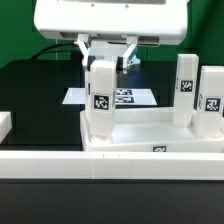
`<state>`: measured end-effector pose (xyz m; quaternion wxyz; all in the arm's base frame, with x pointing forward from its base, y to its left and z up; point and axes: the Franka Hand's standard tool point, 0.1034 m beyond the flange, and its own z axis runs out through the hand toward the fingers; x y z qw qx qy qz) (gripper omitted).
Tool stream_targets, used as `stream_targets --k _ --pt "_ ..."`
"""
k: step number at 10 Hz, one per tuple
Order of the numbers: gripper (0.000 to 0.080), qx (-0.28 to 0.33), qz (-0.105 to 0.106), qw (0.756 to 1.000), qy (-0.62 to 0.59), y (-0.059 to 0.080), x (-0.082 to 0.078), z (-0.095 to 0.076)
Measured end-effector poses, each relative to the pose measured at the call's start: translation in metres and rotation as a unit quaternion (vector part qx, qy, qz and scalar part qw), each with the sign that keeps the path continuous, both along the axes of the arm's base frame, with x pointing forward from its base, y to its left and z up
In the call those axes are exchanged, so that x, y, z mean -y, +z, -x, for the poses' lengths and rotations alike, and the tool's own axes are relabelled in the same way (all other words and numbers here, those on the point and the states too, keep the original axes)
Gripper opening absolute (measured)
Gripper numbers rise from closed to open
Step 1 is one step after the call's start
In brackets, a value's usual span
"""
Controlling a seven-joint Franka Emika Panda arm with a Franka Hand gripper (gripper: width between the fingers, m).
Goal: Assemble desk
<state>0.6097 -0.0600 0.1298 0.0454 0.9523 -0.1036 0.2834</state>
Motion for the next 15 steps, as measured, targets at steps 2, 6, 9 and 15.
stream_targets --k 2,6,9,15 --pt "0.029 0.014 0.004 1.0 -0.004 0.0 0.0 0.004" --pt "0.0291 0.029 0.013 0.999 -0.005 0.0 0.005 0.006" --pt "0.0517 0.028 0.014 0.999 -0.004 -0.001 0.005 0.006" --pt "0.0649 0.014 0.005 1.0 0.007 0.028 0.013 0.002"
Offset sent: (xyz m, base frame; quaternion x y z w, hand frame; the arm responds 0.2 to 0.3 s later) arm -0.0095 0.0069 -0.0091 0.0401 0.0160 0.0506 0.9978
